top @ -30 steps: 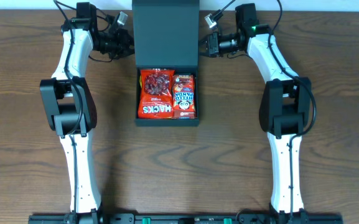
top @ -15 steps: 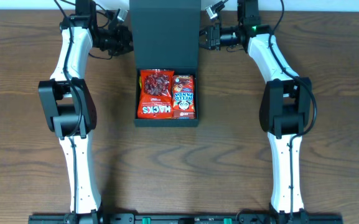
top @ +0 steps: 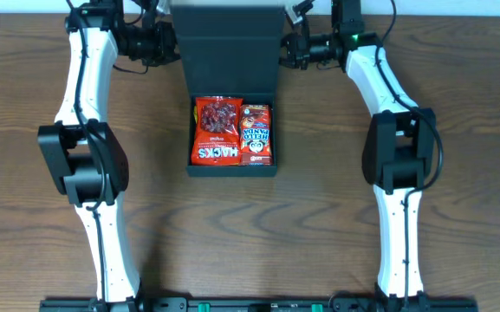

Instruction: Pack container

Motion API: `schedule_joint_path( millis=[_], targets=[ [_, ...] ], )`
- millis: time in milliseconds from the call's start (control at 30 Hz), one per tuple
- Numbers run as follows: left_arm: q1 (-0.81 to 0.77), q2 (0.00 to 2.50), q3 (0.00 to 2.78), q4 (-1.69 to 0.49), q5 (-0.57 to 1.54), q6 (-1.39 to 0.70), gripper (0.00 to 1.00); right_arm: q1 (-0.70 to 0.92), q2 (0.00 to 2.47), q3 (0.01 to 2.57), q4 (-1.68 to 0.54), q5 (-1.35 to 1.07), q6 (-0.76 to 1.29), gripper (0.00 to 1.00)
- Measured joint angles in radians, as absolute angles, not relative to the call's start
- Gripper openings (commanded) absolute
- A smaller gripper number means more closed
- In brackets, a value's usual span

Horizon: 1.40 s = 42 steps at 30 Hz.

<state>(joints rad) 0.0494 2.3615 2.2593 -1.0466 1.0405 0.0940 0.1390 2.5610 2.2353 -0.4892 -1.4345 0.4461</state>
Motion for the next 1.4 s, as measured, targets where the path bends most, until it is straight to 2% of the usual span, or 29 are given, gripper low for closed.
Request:
schedule_joint_path(
  millis=[367,733,833,967,1200,1400],
  targets=[
    [0.049,2.347,2.259,-1.319,1.02,0.336,0.06,0.152,2.443,2.236,-0.502,-1.491,0.449,0.01],
    [0.042,2.32,2.259,-1.263,0.928,0.387,0.06,0.154,2.443,2.236,-0.504,-1.428,0.449,0.02],
    [0.022,2.32,2.259,-1.227,0.844,0.35,0.06,0.154,2.443,2.236,-0.516,-1.306,0.449,0.02],
    [-0.032,2.32,2.259,-1.173,0.728,0.299,0.06,0.155,2.443,2.236,-0.595,-0.981,0.454,0.02],
    [-0.096,2.31,2.259,-1.149,0.672,0.265,0.06,0.155,2.417,2.235,-0.719,-0.64,0.429,0.02],
    [-0.071,2.196,2.259,-1.151,0.651,0.281,0.06,0.157,2.221,2.23,-0.9,-0.437,0.303,0.02]
  ],
)
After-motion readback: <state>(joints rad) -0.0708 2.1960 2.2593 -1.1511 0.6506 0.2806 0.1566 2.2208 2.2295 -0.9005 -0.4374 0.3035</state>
